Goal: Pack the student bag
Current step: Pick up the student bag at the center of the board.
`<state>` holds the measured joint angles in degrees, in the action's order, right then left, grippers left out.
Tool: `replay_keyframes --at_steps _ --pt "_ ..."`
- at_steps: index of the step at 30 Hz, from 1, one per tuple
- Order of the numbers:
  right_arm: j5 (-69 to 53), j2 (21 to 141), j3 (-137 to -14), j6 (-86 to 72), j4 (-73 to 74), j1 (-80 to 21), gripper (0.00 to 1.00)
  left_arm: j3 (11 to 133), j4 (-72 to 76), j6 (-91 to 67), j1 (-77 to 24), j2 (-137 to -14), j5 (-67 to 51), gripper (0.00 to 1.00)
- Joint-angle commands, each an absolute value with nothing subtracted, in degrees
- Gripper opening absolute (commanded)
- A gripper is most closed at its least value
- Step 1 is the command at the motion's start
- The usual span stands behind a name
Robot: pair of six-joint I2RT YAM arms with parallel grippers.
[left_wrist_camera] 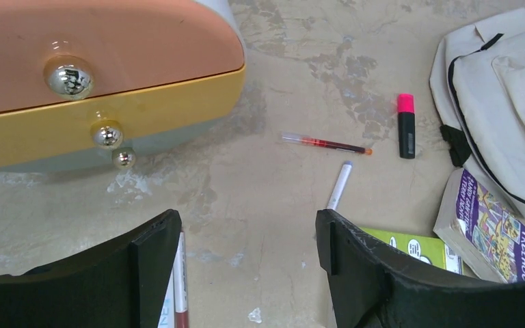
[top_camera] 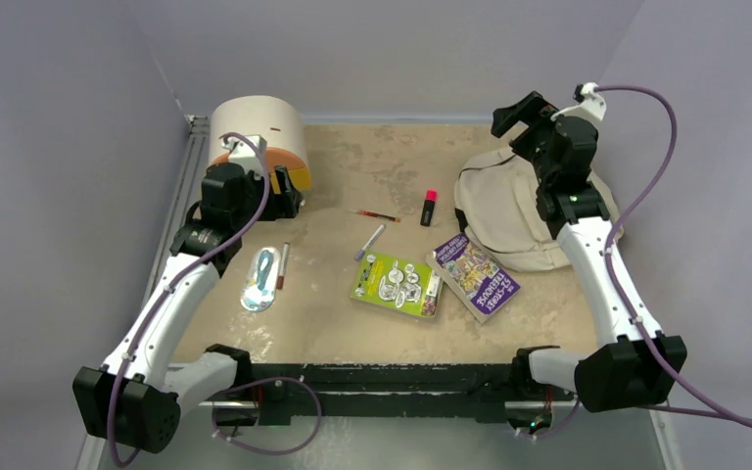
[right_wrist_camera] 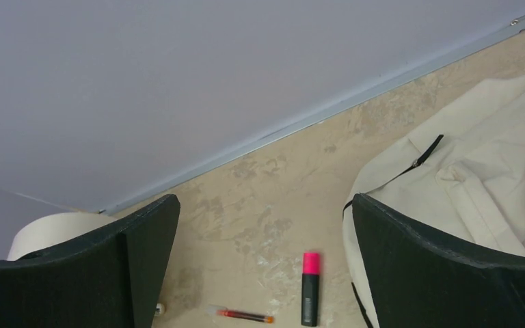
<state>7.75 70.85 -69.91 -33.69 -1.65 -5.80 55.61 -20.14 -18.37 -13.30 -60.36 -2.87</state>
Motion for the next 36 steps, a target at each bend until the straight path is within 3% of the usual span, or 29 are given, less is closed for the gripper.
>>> replay_keyframes --at_steps 1,10,17,29,36 --pt "7.7 69.2 -69.7 -34.7 -3.7 -5.4 0.99 56.9 -16.5 -17.3 -12.6 -59.0 -4.4 0.74" --pt "12.5 69.0 -67.1 -40.5 -0.7 -5.4 0.99 55.6 -16.0 -18.1 -11.2 -58.3 -5.2 0.8" --pt "4.8 71.1 -64.7 -38.2 1.2 -5.4 0.99 55.0 -17.2 -18.4 -10.8 -59.7 -5.0 0.82" --pt "22.5 80.4 -59.0 -48.1 13.5 -5.1 0.99 55.9 -18.8 -18.8 -10.5 -62.0 -5.8 0.83" --pt "6.9 85.8 -56.8 -33.7 4.0 -5.5 0.99 55.7 -18.7 -18.9 -10.5 -62.0 -6.4 0.83"
